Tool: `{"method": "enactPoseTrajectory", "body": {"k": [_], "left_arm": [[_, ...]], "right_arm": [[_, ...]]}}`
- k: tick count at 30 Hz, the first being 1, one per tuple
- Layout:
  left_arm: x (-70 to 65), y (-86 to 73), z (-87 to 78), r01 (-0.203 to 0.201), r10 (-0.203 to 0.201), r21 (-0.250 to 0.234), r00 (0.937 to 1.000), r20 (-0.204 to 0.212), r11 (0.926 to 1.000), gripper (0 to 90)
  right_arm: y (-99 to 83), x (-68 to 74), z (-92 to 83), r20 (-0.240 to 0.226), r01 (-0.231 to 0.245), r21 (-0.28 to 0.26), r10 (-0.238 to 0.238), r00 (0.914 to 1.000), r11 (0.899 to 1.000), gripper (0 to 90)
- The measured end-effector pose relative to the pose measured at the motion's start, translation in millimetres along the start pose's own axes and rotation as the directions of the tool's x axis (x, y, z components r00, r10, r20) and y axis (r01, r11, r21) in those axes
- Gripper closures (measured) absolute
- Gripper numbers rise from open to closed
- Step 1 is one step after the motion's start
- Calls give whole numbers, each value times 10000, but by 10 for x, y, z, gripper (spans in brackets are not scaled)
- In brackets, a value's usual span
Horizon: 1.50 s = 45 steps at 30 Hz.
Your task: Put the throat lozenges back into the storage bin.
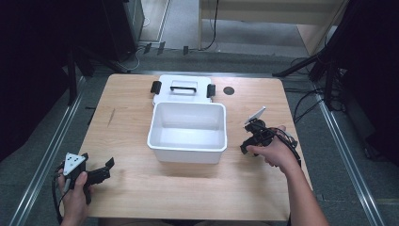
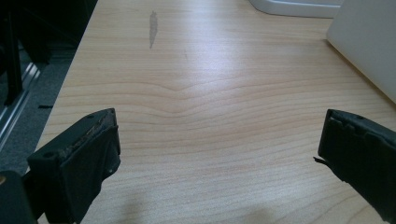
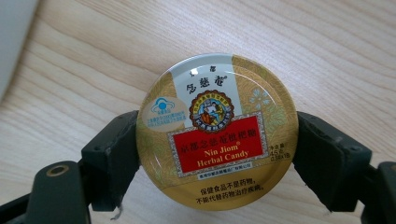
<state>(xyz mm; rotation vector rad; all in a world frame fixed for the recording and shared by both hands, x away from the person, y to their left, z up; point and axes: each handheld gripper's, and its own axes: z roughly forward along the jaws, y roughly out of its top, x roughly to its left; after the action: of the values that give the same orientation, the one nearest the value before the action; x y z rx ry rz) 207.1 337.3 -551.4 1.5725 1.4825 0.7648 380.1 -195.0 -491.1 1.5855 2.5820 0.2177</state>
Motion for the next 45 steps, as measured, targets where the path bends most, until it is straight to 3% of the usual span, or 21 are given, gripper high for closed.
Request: {"method": "enactPoseTrajectory", "body": {"k": [15,33,36,45], "left_arm": [[0,0,0,1,-1,-3,10000,9,10000,0],[2,1,3,13,-13,7,10000,27,10000,0],[3,1,3,14,-14,17,10000,33,10000,0],[5,1,5,50,-50,14,10000,62,10000,0]], "right_arm": [[28,-9,-392,-195,267,-596,-279,9994,9979,204],[149,23,-938,144,661,-824,-652,9978,9944,204],[214,79,-1079,210,792,-916,-776,9968,9926,204],[328,229,-1263,229,1266,-1121,-1248,9919,9856,204]]}}
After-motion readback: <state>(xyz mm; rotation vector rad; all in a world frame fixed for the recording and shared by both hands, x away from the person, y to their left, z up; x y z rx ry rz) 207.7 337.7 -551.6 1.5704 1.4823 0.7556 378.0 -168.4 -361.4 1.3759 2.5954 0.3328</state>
